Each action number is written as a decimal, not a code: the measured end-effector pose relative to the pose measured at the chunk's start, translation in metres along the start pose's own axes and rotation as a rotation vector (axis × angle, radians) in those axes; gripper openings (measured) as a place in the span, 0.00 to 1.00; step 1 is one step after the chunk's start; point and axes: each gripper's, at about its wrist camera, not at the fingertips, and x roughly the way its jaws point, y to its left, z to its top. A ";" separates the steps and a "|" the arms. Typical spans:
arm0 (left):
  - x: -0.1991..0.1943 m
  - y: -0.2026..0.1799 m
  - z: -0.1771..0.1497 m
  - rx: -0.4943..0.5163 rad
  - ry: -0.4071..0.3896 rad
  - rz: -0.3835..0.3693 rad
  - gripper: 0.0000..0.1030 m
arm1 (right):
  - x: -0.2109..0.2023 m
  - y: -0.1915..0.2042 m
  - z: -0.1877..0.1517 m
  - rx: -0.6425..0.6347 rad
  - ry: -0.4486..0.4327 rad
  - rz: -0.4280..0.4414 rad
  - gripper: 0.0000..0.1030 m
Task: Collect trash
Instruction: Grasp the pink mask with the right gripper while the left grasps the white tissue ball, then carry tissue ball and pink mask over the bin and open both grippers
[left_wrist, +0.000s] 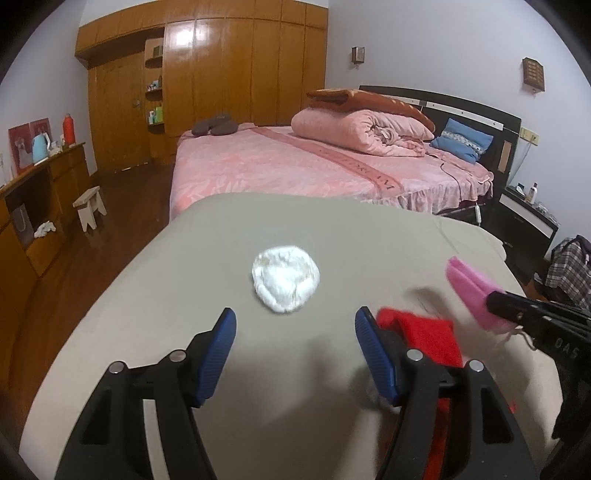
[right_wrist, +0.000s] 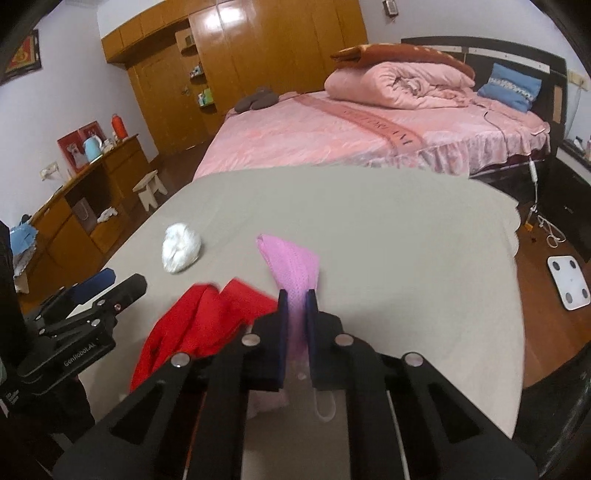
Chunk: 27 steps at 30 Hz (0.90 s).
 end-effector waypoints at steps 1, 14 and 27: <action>0.004 0.001 0.004 0.003 -0.001 0.003 0.64 | 0.002 -0.002 0.003 0.004 -0.001 -0.006 0.08; 0.072 0.015 0.026 -0.030 0.118 0.007 0.64 | 0.029 -0.020 0.001 0.009 0.037 -0.072 0.08; 0.092 -0.004 0.020 0.053 0.213 -0.042 0.30 | 0.035 -0.021 -0.005 0.036 0.062 -0.080 0.08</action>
